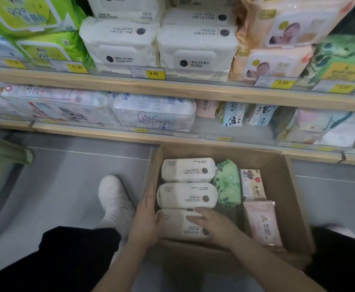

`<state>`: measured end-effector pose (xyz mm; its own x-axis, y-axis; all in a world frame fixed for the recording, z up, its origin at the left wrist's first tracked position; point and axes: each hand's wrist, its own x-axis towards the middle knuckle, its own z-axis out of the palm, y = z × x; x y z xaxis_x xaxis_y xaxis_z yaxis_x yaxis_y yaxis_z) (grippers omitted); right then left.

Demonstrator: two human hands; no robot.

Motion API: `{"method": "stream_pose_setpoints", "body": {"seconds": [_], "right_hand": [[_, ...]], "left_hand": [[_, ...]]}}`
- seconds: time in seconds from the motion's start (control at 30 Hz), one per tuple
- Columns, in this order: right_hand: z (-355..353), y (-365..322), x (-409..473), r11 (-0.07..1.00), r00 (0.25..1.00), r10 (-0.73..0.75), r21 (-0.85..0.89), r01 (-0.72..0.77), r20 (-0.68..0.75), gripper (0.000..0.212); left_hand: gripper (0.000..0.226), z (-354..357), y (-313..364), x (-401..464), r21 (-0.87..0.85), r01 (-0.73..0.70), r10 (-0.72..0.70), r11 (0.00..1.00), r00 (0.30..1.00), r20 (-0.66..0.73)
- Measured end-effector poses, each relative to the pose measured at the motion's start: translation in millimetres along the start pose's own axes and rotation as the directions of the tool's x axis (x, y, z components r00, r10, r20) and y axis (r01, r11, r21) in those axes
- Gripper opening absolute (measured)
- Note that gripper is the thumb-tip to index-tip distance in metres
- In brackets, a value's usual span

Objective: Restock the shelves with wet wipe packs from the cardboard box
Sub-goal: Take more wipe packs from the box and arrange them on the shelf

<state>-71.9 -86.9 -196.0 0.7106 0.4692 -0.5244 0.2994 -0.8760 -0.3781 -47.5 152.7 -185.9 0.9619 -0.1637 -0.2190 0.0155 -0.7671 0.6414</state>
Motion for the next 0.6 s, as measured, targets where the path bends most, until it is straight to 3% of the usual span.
{"method": "stream_pose_setpoints", "body": {"seconds": [0.23,0.47,0.6], "right_hand": [[3.9,-1.8,12.7,0.987,1.0,-0.017,-0.159,0.018,0.007,0.085],[-19.0,-2.5,0.8,0.992,0.999,-0.043,-0.12,0.04,-0.018,0.07],[-52.0,6.8,-28.3,0.995,0.998,-0.016,-0.1,0.009,-0.063,0.064]], "left_hand": [[0.087,5.1,-2.1,0.6,-0.009,-0.037,0.037,0.999,0.999,-0.038],[0.09,2.9,-3.1,1.5,0.037,-0.034,0.034,0.999,0.999,-0.009],[0.104,-2.1,7.7,0.8,0.285,-0.004,0.013,0.958,1.0,-0.028]]}}
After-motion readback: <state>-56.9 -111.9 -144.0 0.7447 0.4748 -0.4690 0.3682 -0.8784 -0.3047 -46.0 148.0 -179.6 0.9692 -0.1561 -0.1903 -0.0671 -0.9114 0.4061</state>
